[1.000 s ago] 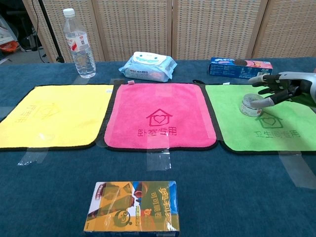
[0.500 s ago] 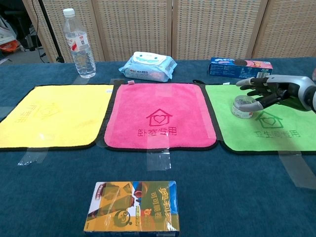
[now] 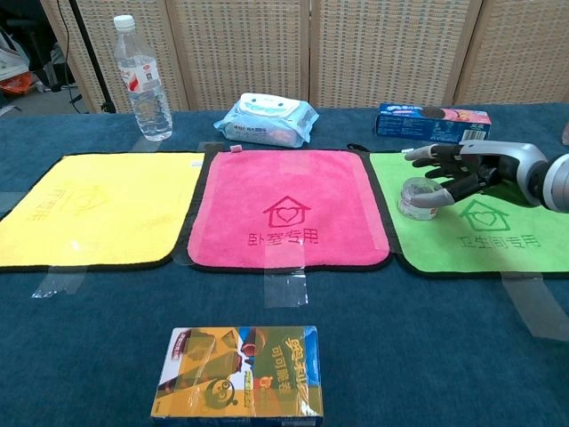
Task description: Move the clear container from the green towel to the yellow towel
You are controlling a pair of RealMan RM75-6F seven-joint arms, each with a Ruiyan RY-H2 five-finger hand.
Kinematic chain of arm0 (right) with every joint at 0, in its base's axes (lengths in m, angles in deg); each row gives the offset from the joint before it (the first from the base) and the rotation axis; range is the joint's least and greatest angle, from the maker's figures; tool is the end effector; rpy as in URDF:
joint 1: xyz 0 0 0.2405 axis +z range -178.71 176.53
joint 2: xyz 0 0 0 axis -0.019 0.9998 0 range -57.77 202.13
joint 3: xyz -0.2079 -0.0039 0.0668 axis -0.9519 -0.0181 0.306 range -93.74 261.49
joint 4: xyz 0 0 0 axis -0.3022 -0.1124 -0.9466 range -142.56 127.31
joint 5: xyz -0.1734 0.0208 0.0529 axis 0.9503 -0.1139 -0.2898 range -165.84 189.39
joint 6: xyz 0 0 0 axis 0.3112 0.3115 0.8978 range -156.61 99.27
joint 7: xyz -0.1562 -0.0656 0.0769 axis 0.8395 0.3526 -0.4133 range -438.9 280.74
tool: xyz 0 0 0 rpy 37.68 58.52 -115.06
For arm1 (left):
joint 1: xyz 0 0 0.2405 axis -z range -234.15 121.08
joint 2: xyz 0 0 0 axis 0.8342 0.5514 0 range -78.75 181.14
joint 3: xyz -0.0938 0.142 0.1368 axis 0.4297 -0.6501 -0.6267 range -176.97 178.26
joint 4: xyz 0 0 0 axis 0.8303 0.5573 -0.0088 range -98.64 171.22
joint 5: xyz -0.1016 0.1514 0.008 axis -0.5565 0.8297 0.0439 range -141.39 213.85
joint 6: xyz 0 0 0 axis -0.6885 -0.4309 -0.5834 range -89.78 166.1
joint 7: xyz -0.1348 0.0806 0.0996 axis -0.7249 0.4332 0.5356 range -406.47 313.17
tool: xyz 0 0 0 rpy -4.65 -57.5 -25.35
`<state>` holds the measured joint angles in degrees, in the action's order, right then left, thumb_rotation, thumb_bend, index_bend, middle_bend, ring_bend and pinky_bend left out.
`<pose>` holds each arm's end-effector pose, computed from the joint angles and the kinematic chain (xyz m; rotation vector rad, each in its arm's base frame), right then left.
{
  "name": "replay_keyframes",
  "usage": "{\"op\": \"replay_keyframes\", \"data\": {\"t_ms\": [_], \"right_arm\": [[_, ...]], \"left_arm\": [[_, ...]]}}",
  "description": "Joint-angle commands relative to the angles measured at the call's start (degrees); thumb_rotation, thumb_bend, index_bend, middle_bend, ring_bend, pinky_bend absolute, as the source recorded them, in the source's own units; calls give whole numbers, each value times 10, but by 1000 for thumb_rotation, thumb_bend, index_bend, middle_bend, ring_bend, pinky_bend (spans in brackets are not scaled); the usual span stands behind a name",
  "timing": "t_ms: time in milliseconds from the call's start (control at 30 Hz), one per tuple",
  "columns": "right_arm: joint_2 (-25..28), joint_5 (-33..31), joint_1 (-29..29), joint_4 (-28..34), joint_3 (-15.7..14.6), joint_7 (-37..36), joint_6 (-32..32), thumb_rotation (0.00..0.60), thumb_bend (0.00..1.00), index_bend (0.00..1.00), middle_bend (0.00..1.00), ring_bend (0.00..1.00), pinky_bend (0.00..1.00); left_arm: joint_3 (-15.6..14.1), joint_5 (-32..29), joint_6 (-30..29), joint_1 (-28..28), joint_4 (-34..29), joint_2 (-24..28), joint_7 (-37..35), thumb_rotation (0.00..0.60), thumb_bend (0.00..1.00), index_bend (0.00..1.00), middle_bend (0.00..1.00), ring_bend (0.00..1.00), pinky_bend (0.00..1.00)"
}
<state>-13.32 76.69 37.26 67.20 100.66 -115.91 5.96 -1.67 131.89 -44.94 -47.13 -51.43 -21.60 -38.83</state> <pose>-0.1772 -0.3719 -0.0025 1.3295 -1.9595 1.1536 -0.2297 0.2157 0.0989 -1.6738 -0.7970 -0.9308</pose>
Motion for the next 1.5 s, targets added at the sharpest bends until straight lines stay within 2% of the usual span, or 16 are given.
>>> {"op": "replay_keyframes", "data": {"t_ms": [33, 500, 1000, 1500], "right_arm": [[-2, -11, -1, 14, -2, 15, 7, 600, 311, 77, 0, 0, 50], [5, -44, -32, 67, -25, 75, 49, 600, 311, 77, 0, 0, 50], [-2, -57, -32, 121, -25, 118, 67, 600, 311, 77, 0, 0, 50], [-27, -83, -29, 137, -30, 147, 70, 600, 312, 77, 0, 0, 50]], "left_arm": [[0, 0, 1, 0, 1, -1, 1, 600, 440, 0, 0, 0, 5], [-9, 16, -7, 0, -3, 1, -3, 600, 441, 0, 0, 0, 5], [-12, 25, -14, -1, -7, 3, -6, 600, 440, 0, 0, 0, 5], [-12, 24, -12, 0, -5, 3, -10, 600, 441, 0, 0, 0, 5]]}}
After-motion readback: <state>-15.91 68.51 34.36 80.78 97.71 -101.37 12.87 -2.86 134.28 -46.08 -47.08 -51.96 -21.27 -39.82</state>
